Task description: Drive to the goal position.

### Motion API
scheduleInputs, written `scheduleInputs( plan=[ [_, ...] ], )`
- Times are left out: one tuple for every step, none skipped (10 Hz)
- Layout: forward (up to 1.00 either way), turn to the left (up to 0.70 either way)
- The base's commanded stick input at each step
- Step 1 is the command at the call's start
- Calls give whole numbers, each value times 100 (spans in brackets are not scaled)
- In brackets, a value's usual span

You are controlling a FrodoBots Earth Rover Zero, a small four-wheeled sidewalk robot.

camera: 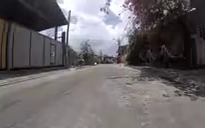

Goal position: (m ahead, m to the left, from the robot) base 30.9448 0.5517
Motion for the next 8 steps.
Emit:
scheduleInputs(
  plan=[
    [100,-13],
    [100,-33],
    [100,-39],
    [100,-40],
    [100,-33],
    [100,-9],
    [100,0],
    [100,0]
  ],
)
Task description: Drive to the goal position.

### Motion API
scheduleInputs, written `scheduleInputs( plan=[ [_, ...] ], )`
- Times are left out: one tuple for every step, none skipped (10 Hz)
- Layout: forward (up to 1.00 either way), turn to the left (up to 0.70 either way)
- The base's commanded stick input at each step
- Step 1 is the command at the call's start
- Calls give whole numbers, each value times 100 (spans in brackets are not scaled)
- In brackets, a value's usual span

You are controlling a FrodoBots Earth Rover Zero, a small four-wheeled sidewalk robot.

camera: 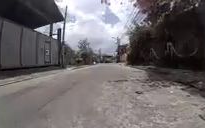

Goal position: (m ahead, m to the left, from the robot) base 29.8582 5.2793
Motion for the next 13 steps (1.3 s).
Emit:
scheduleInputs(
  plan=[
    [100,0],
    [100,0],
    [100,0],
    [100,0],
    [100,0],
    [100,0],
    [100,0],
    [100,0],
    [100,0],
    [100,0],
    [100,0],
    [100,0],
    [100,0]
  ],
)
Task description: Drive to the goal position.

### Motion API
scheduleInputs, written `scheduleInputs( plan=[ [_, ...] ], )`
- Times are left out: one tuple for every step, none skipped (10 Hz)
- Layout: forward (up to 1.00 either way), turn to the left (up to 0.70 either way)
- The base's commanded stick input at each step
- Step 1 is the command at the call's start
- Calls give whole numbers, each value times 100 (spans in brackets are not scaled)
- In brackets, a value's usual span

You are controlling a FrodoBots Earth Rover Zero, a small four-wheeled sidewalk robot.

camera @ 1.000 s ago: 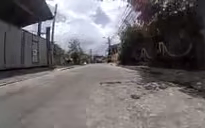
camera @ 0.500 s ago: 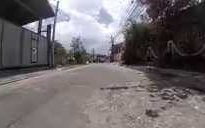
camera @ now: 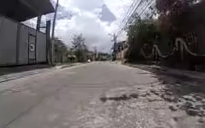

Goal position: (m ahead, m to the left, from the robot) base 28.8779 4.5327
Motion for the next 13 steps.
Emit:
scheduleInputs(
  plan=[
    [100,0],
    [100,0],
    [100,0],
    [100,0],
    [100,0],
    [100,0],
    [100,0],
    [100,0],
    [100,0],
    [100,0],
    [100,0],
    [100,0],
    [100,-2]
  ],
)
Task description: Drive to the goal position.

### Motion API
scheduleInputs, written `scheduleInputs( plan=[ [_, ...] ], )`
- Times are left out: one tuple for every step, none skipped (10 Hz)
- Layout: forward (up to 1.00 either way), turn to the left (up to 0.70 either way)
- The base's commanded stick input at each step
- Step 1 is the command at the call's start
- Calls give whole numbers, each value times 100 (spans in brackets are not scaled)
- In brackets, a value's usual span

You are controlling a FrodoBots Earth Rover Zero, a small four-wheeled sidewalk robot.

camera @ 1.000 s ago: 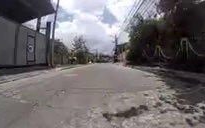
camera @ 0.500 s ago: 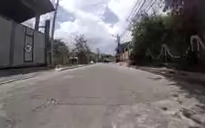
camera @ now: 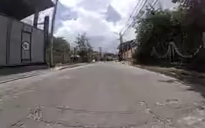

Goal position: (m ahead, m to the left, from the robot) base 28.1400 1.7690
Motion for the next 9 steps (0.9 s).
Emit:
scheduleInputs(
  plan=[
    [100,-2],
    [100,-2],
    [100,-1],
    [100,-2],
    [100,-2],
    [100,-2],
    [100,-3],
    [100,-4],
    [100,-4]
  ],
)
